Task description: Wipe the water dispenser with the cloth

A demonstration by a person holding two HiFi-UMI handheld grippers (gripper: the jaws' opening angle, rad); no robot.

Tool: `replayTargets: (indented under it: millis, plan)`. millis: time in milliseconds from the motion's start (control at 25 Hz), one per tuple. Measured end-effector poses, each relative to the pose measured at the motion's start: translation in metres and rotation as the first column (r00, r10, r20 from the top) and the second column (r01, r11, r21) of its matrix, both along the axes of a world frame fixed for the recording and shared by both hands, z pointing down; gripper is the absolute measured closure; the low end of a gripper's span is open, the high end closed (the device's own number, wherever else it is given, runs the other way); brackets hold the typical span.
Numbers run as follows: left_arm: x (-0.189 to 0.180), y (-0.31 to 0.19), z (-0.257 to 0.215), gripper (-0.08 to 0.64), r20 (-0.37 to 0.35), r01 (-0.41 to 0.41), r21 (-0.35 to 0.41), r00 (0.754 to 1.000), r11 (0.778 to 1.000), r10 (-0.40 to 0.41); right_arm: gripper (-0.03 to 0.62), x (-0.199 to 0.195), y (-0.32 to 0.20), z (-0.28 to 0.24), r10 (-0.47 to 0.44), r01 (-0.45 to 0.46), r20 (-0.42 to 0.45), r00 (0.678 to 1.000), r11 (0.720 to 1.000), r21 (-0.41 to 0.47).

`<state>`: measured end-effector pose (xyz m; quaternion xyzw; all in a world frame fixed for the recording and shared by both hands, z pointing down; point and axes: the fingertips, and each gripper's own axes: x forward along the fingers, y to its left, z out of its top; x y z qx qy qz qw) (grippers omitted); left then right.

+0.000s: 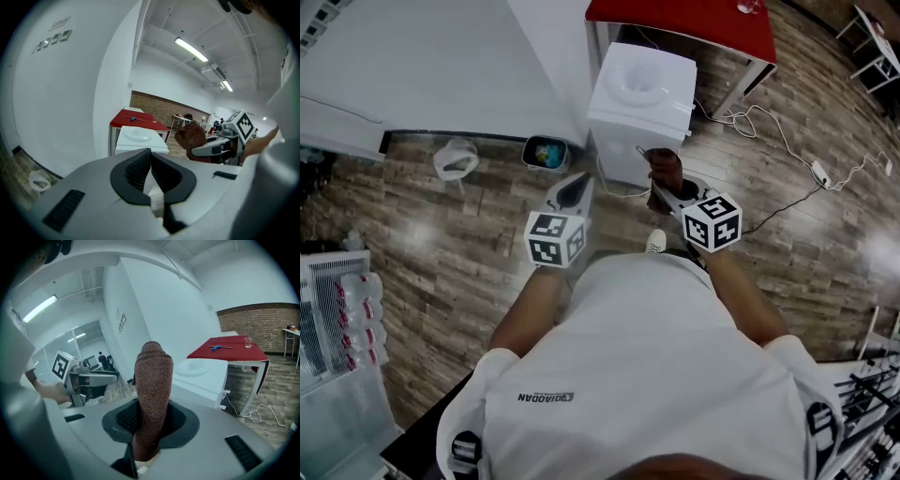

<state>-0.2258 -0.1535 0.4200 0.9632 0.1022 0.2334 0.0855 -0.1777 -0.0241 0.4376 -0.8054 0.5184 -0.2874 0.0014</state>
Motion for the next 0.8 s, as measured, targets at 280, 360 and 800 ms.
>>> replayTargets:
  millis: [280, 360, 800]
  plan:
    - [0.044, -0.008, 0.002, 0.560, 0.009, 0.085, 0.020, 0.996, 0.996, -0.085, 0.506, 0.045, -0.014, 0.016, -0.083, 0.084, 0.016, 0.996, 0.996, -0.025]
    - [0.050, -0.010, 0.005, 0.560, 0.022, 0.083, 0.025, 0.996, 0.996, -0.083, 0.506, 0.053, -0.024, 0.020, -0.095, 0.096, 0.024, 0.995, 0.995, -0.034]
    - [0.092, -0.057, 0.025, 0.560, 0.080, -0.057, 0.038, 0.995, 0.998, 0.054, 0.507, 0.096, -0.126, 0.047, -0.049, 0.058, 0.121, 0.991, 0.996, -0.069]
